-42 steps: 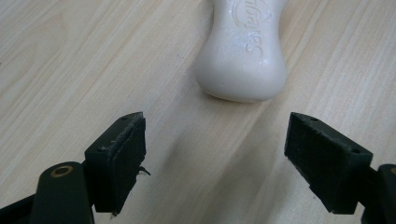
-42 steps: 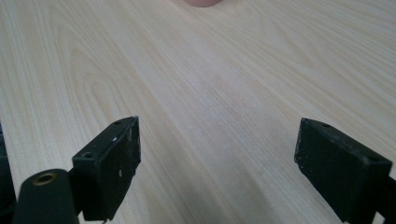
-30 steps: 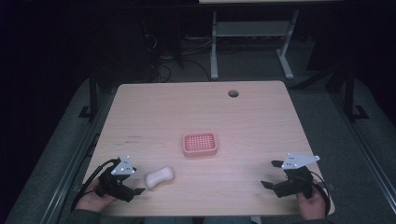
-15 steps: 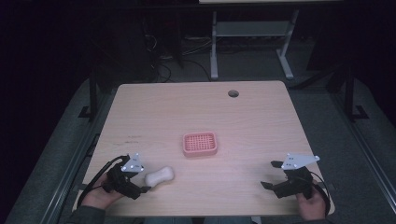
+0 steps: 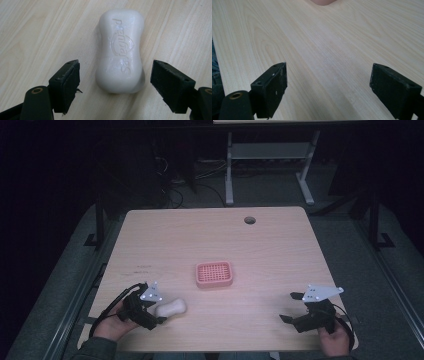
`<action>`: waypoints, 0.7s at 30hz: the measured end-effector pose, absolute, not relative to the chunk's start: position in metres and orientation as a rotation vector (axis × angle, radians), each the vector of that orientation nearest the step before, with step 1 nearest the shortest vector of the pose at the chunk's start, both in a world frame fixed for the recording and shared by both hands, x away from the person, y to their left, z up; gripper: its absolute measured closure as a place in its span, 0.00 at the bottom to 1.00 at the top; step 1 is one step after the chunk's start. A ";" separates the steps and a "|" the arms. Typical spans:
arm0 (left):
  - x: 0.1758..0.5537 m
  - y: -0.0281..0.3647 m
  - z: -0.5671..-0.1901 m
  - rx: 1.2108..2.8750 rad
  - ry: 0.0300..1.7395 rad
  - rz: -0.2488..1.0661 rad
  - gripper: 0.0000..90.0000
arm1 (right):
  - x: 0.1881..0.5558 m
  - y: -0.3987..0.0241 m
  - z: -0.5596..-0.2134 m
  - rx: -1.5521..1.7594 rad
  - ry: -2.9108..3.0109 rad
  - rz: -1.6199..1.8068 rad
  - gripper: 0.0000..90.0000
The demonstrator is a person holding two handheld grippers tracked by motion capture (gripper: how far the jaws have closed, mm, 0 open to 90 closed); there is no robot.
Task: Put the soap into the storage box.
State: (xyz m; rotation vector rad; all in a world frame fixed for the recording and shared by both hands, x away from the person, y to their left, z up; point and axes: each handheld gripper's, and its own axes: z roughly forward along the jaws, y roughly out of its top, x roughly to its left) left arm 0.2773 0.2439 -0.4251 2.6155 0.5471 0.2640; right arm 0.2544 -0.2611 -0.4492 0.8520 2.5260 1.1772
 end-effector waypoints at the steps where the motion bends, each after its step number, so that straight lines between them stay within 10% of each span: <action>1: 0.277 0.243 -0.425 2.615 0.548 0.264 0.26 | 0.254 -0.261 -0.449 0.852 2.526 1.177 0.16; 21: 0.290 0.218 -0.431 2.688 0.488 0.198 0.38 | 0.254 -0.261 -0.449 0.846 2.529 1.180 0.16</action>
